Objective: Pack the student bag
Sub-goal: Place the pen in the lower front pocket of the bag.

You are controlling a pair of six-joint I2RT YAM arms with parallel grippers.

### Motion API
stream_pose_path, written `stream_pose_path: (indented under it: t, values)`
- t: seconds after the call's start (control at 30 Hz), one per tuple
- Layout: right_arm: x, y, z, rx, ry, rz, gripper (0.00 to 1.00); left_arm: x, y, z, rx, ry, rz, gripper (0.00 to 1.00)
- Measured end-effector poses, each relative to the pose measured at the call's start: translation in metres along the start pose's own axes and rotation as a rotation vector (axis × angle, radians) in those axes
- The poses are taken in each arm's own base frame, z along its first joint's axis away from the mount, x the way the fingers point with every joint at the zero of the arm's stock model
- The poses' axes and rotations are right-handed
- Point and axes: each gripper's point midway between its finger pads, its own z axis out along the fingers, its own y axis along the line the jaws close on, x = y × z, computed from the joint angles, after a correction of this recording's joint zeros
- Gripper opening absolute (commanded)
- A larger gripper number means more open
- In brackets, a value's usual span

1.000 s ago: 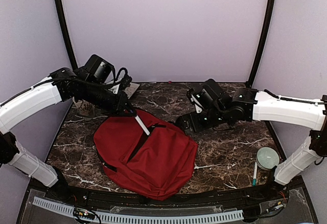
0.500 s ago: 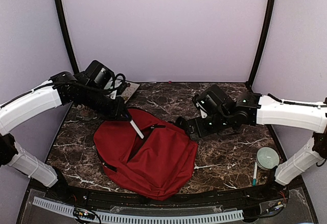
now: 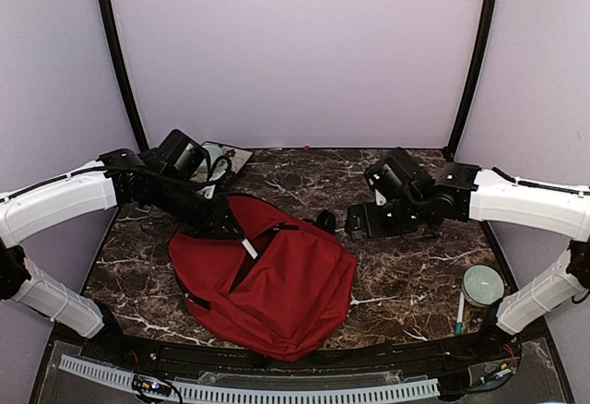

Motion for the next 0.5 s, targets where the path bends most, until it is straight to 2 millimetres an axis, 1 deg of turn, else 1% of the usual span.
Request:
stream_pose_path:
  t: [0.1,0.27,0.4,0.5]
  values:
    - [0.001,-0.019,-0.003,0.025,0.008,0.074,1.0,0.003,-0.001,0.004,0.022,0.01,-0.008,0.0]
    - [0.012,-0.04,0.001,0.064,0.057,0.153,1.0,0.007,-0.003,0.014,0.062,0.039,-0.021,0.0]
    - [0.027,-0.049,0.004,0.094,0.106,0.171,1.0,0.007,-0.008,0.02,0.094,0.059,-0.028,0.0]
    - [0.032,-0.05,0.004,0.098,0.122,0.182,1.0,0.008,-0.01,0.024,0.112,0.073,-0.032,0.0]
